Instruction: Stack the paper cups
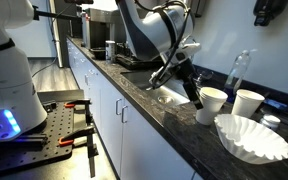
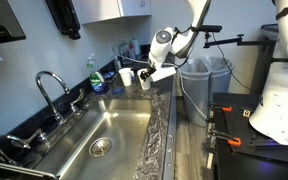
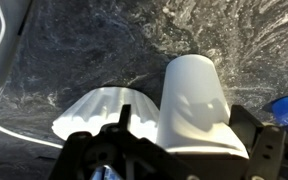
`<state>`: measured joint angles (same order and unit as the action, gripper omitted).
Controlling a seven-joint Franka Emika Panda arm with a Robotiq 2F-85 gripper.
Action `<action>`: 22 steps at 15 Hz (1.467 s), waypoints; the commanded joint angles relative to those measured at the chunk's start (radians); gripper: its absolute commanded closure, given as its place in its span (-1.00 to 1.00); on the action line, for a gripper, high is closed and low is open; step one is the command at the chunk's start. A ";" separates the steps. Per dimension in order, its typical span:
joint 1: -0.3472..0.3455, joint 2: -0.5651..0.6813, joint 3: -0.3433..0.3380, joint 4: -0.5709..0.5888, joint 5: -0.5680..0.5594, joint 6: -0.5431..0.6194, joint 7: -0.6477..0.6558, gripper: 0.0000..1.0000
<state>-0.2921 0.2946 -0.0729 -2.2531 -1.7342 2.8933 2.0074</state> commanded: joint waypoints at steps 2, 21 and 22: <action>0.009 0.059 0.014 0.077 -0.124 -0.031 0.140 -1.00; 0.005 0.148 0.044 0.171 -0.328 -0.091 0.362 -0.13; 0.005 0.147 0.046 0.171 -0.335 -0.095 0.371 -0.01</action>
<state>-0.2882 0.4360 -0.0379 -2.0961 -2.0265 2.8247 2.3221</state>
